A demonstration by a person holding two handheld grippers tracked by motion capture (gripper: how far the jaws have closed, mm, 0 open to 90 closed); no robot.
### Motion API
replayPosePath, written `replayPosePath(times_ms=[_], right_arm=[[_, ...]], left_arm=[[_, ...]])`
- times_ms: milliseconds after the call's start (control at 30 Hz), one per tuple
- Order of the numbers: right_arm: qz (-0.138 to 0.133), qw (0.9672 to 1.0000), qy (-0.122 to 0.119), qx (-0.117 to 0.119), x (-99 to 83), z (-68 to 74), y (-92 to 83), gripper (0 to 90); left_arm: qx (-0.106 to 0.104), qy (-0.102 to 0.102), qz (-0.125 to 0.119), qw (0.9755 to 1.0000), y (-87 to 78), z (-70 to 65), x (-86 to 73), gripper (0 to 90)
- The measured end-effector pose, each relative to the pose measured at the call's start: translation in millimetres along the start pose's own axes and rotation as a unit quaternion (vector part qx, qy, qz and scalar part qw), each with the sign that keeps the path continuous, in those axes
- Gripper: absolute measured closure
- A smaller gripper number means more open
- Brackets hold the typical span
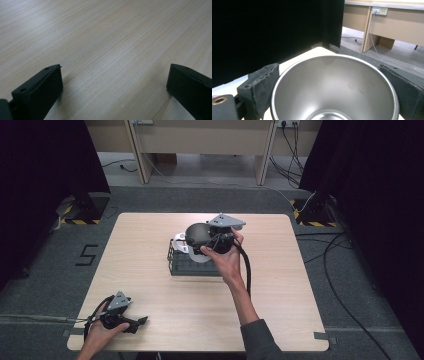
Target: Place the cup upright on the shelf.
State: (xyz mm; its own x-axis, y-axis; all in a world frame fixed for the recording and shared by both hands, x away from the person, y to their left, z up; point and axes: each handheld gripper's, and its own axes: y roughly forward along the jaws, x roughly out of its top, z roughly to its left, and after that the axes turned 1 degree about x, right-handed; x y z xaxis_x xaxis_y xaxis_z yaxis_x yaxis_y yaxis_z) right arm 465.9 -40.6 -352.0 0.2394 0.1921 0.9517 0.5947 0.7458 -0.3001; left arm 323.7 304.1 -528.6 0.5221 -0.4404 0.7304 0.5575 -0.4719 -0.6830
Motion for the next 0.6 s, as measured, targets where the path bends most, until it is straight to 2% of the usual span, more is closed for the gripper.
replayPosePath(times_ms=[333, 600], right_arm=[[0.007, 0.9997, 0.011, -0.020, -6.8, -19.8, 12.0, 6.4], [0.013, 0.9995, 0.010, -0.029, -13.2, -25.1, 20.4, 6.4]], left_arm=[[0.000, 0.000, 0.000, 1.0000, 0.0, 0.0, 0.0, 0.0], [0.000, 0.000, -0.001, 1.0000, 0.2, 0.0, -0.1, 0.0]])
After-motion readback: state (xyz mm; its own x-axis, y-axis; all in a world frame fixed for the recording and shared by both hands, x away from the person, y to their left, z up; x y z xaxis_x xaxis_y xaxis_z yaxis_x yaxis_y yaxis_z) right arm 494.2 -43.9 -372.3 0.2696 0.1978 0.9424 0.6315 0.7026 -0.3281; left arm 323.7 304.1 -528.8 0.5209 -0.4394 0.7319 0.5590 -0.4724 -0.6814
